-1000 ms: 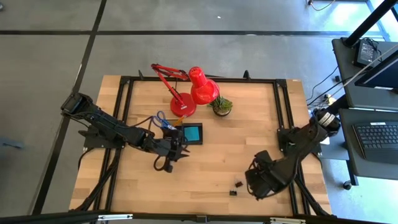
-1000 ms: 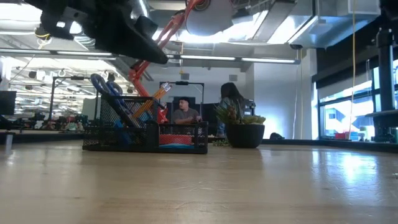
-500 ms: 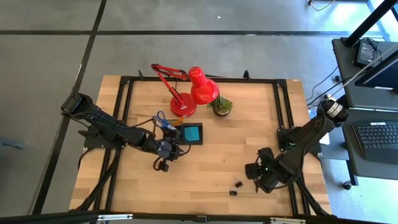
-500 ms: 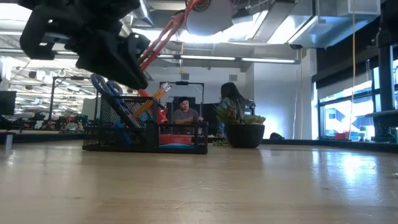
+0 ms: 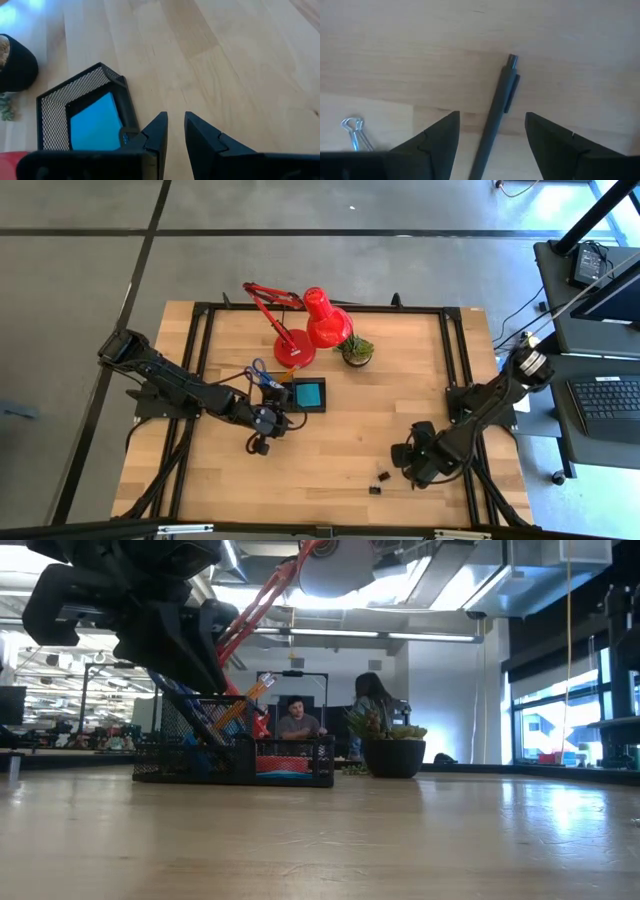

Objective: Pick and place office supplies into organizer
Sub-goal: Put the black pen into the black desk organizer

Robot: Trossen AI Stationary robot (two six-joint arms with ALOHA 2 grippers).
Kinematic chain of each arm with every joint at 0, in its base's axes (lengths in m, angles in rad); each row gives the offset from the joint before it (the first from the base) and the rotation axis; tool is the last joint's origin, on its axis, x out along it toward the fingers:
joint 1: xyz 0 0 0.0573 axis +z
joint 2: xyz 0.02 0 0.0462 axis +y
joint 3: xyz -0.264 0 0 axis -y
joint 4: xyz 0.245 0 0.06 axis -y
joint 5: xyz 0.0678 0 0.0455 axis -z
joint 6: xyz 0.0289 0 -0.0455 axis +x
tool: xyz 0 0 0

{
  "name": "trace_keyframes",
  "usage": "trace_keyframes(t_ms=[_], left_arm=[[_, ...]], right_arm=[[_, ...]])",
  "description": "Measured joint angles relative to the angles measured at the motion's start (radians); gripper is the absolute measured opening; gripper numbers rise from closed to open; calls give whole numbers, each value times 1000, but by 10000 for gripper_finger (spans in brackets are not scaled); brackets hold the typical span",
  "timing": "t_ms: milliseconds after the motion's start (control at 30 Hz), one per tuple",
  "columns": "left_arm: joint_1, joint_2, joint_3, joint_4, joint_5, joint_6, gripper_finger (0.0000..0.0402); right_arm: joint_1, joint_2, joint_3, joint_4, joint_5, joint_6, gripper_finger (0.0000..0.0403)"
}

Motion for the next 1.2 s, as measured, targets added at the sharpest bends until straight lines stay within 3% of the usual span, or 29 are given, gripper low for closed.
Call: trace_keyframes(t_ms=[200, 400, 1033, 1200], left_arm=[[0, 0, 0, 3, 0, 18, 59], [0, 0, 0, 3, 0, 18, 59], [0, 0, 0, 3, -5, 29, 59], [0, 0, 0, 3, -5, 29, 59]], right_arm=[[-12, 35, 0, 3, -6, -11, 227], [-37, 89, 6, 0, -89, -19, 227], [-66, 106, 6, -16, -63, -22, 227], [-66, 107, 6, -17, -53, -21, 211]])
